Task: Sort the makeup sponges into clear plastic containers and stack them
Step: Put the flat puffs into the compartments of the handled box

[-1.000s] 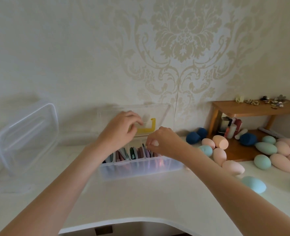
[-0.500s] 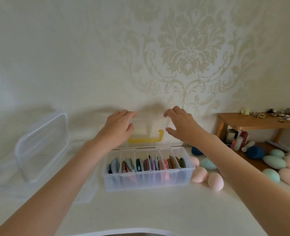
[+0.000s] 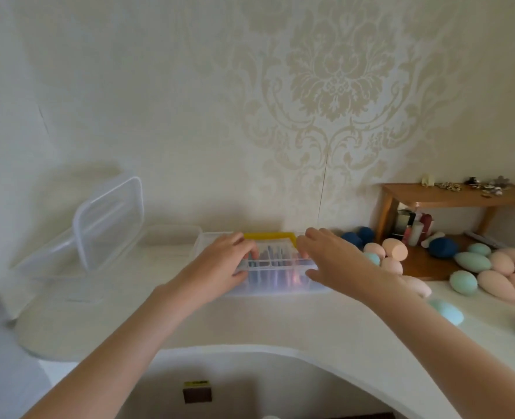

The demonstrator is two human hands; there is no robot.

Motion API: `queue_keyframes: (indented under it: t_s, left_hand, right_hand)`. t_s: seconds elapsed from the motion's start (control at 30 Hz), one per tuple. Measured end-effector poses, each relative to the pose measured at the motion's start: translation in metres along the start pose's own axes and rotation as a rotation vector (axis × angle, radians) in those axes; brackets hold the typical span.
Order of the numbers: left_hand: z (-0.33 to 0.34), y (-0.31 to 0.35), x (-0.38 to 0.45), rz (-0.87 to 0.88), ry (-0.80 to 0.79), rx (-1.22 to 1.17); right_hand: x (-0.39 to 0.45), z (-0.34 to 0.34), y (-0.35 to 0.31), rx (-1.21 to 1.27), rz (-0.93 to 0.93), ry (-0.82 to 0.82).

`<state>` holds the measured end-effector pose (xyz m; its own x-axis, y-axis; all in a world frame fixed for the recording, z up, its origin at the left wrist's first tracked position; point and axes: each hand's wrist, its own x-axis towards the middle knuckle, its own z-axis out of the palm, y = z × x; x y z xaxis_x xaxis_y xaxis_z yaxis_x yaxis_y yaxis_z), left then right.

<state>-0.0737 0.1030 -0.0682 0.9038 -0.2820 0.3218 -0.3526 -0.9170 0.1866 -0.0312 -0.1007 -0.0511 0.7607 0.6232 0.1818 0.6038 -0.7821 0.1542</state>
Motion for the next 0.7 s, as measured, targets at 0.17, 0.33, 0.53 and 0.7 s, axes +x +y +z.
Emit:
queue_keyframes:
  t_s: [0.17,0.33,0.53,0.7]
  left_hand:
    - [0.002,-0.001,0.006,-0.036,-0.008,0.084]
    - [0.001,-0.015,0.023,-0.126,0.023,0.079]
    - [0.012,-0.022,0.042,-0.195,0.077,0.189]
    - [0.011,-0.024,0.035,-0.222,0.121,0.178]
  right_hand:
    - [0.003,0.006,-0.002,-0.020,0.030,0.027]
    - [0.033,0.011,-0.004,-0.039,0.055,0.049]
    - [0.065,0.017,0.000,-0.040,0.105,0.075]
    - [0.070,0.024,0.002,-0.026,0.111,0.116]
